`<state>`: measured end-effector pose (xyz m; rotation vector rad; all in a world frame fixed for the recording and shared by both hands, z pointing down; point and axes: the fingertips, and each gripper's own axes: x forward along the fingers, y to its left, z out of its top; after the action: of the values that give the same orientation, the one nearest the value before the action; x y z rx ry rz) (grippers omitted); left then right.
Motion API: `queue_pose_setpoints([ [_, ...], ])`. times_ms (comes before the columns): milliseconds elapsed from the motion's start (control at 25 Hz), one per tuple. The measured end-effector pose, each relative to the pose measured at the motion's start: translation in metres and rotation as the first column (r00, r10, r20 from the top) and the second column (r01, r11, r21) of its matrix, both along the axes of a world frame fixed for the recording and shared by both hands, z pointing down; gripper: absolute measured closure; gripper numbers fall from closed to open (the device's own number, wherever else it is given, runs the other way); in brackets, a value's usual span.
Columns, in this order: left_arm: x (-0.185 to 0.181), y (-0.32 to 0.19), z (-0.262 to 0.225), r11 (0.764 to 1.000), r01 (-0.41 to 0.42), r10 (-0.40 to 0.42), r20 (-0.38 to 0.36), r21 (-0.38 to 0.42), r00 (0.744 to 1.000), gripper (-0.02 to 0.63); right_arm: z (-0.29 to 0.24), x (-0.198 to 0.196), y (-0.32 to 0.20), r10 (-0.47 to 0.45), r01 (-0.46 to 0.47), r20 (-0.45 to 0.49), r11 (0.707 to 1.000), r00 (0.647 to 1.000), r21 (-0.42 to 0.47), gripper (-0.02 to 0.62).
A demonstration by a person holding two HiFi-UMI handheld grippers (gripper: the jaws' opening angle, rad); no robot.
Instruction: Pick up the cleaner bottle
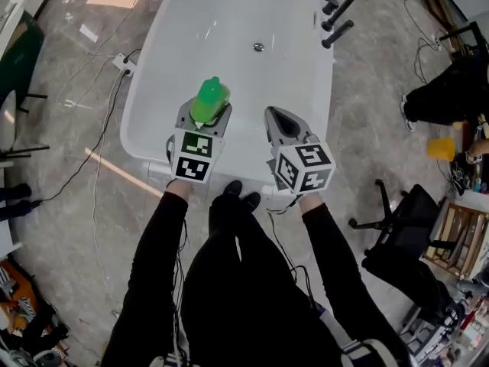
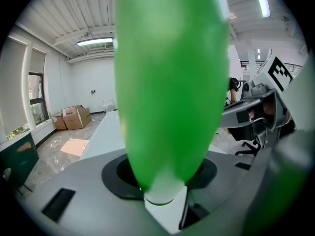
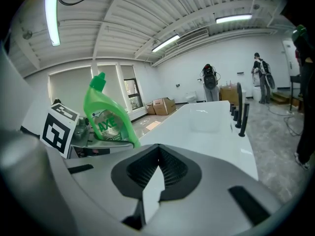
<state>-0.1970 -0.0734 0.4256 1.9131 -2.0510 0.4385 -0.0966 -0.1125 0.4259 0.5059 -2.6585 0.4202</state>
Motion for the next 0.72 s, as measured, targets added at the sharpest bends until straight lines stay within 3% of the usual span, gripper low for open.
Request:
queue_pose_setpoints([
  [720,-0.002,0.016,-0.003,1.0,-0.013,0.013,-0.019,0.0,1.0,0.408,-0.002,-0.011,0.015,-0.032,0.033,-0.037,0.999,0.999,0.038,0.594],
])
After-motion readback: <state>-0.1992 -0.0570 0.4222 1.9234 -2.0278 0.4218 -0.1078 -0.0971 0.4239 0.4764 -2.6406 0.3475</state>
